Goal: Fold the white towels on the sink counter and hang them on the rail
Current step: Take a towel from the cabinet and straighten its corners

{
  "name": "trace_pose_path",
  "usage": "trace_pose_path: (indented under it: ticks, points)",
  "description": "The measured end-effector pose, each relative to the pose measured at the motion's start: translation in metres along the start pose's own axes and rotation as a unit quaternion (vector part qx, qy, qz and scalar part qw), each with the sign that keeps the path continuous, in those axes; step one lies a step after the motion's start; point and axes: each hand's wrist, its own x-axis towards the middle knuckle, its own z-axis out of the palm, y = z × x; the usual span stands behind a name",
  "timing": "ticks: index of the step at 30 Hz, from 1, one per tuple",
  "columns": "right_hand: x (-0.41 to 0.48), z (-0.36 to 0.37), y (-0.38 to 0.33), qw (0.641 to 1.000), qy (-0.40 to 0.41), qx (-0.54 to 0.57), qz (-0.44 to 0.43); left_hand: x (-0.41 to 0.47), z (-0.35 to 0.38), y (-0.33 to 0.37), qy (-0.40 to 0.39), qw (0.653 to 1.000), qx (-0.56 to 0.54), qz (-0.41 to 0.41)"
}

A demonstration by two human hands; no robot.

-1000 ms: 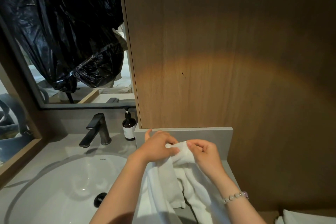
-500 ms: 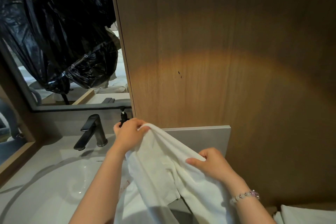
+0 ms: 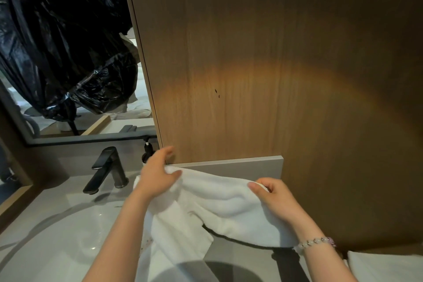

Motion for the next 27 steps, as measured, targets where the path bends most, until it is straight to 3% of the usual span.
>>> trace_pose_path:
  ticks: [2,4,7,12,16,22,27]
  points:
    - [0.005,0.005,-0.011,1.000,-0.017,-0.005,-0.022,-0.010,0.012,0.026,-0.074,0.991,-0.075,0.085]
    - [0.009,0.010,-0.021,0.999,-0.027,-0.017,-0.031,-0.017,0.031,0.046,-0.157,0.979,-0.038,0.127]
    - [0.010,0.011,-0.030,0.998,-0.043,-0.027,-0.035,-0.021,0.054,0.063,-0.213,0.965,0.051,0.145]
    - [0.007,0.001,-0.023,0.995,-0.037,-0.093,-0.004,-0.015,0.064,0.055,-0.211,0.967,-0.022,0.140]
    - [0.005,-0.012,-0.009,0.984,-0.023,-0.167,0.056,-0.005,0.049,0.048,-0.135,0.980,-0.110,0.101]
    - [0.002,-0.016,-0.011,0.993,0.070,0.014,0.093,0.001,0.039,0.035,-0.115,0.983,-0.123,0.066]
    - [0.002,-0.014,-0.024,0.948,0.177,0.215,0.153,-0.010,0.044,0.030,-0.152,0.984,-0.091,0.035]
